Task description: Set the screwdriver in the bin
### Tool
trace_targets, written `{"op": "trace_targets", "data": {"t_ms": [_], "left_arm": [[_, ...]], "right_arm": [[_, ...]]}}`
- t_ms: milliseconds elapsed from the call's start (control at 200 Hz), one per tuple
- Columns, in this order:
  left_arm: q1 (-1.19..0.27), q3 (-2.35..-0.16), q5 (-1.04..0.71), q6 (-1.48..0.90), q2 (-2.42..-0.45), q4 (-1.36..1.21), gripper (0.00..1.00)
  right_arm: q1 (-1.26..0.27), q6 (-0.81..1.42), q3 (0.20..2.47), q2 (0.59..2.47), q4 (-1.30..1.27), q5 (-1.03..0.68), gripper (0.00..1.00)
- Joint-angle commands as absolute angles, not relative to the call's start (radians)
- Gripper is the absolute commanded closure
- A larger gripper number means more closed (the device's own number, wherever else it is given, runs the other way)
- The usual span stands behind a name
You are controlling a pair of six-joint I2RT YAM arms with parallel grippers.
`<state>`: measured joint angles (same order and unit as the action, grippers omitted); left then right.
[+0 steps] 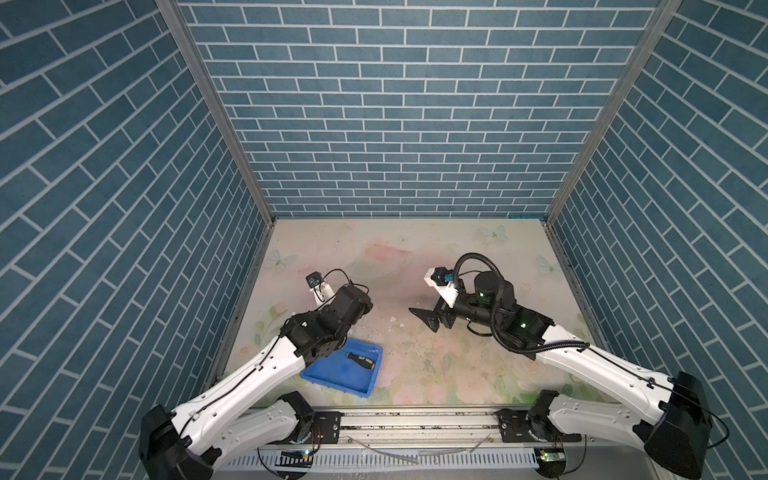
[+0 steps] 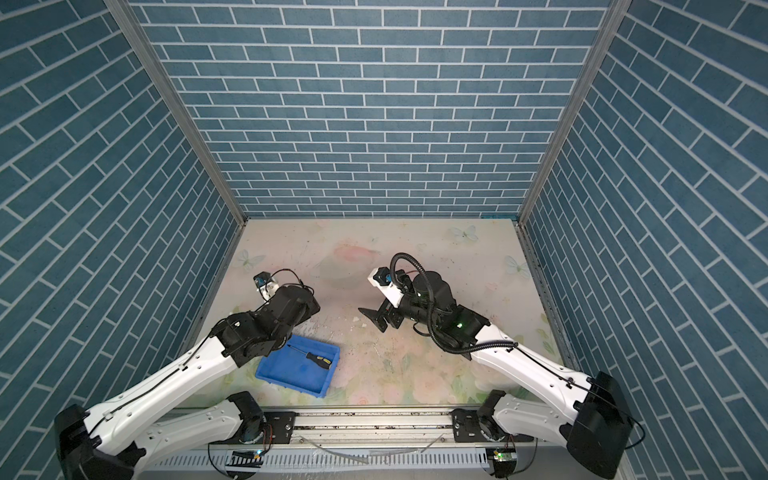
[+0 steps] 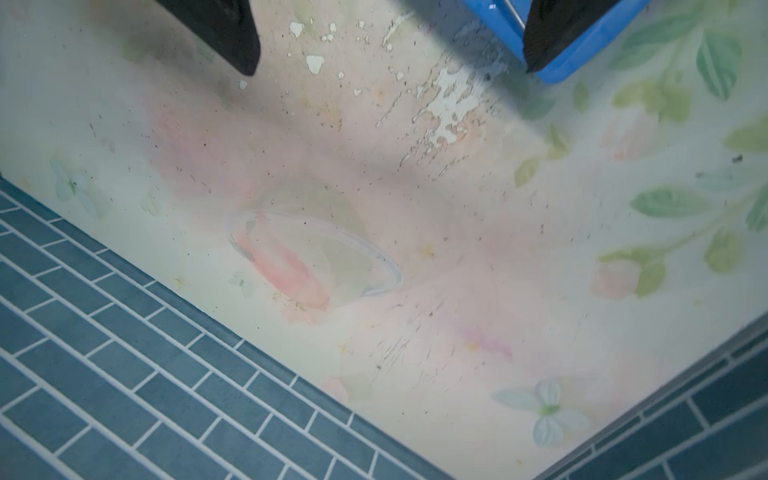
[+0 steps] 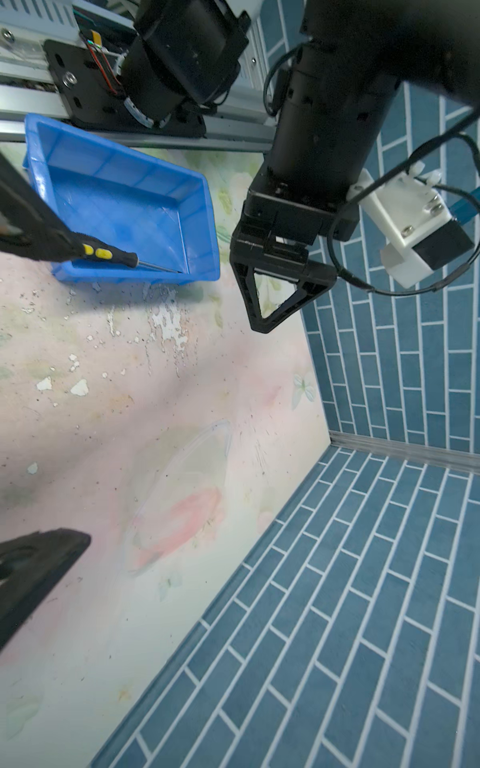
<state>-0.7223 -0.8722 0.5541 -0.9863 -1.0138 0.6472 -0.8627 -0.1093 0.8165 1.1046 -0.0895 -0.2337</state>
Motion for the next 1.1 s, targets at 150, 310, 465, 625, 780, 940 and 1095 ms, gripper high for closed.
{"op": "trace_targets", "data": {"t_ms": [150,310,465,625,780,940,1095], "left_arm": [[-0.593,-0.938,0.453,-0.374,-1.168,0.295,0.00],[-0.492,-0.870,0.424,-0.233,-1.215,0.037,0.00],[-0.370,-0.813,0.363,-0.104,-1.224,-0.058,0.00],[-0.253,-0.650,0.410,-0.015,-1.206,-0.231,0.00],[-0.173,-0.467,0.430,0.016,-1.229,-0.475,0.00],[-0.145,-0.345,0.358,0.060,-1.322,-0.736,0.00],[-0.113,-0.373,0.286,0.081,-1.380,-0.769,0.00]], "right_arm": [[-0.691,-0.063,0.674,1.014,-0.214,-0.120,0.01],[-0.525,-0.080,0.617,0.994,-0.228,-0.002,0.01],[-0.371,-0.123,0.541,1.011,-0.296,0.133,0.01],[-0.210,-0.141,0.440,1.075,-0.417,0.219,0.01],[-0.092,-0.066,0.351,1.215,-0.631,0.216,0.01],[-0.020,-0.001,0.337,1.341,-0.779,0.148,0.01],[0.027,0.036,0.329,1.483,-0.934,0.029,0.02]]}}
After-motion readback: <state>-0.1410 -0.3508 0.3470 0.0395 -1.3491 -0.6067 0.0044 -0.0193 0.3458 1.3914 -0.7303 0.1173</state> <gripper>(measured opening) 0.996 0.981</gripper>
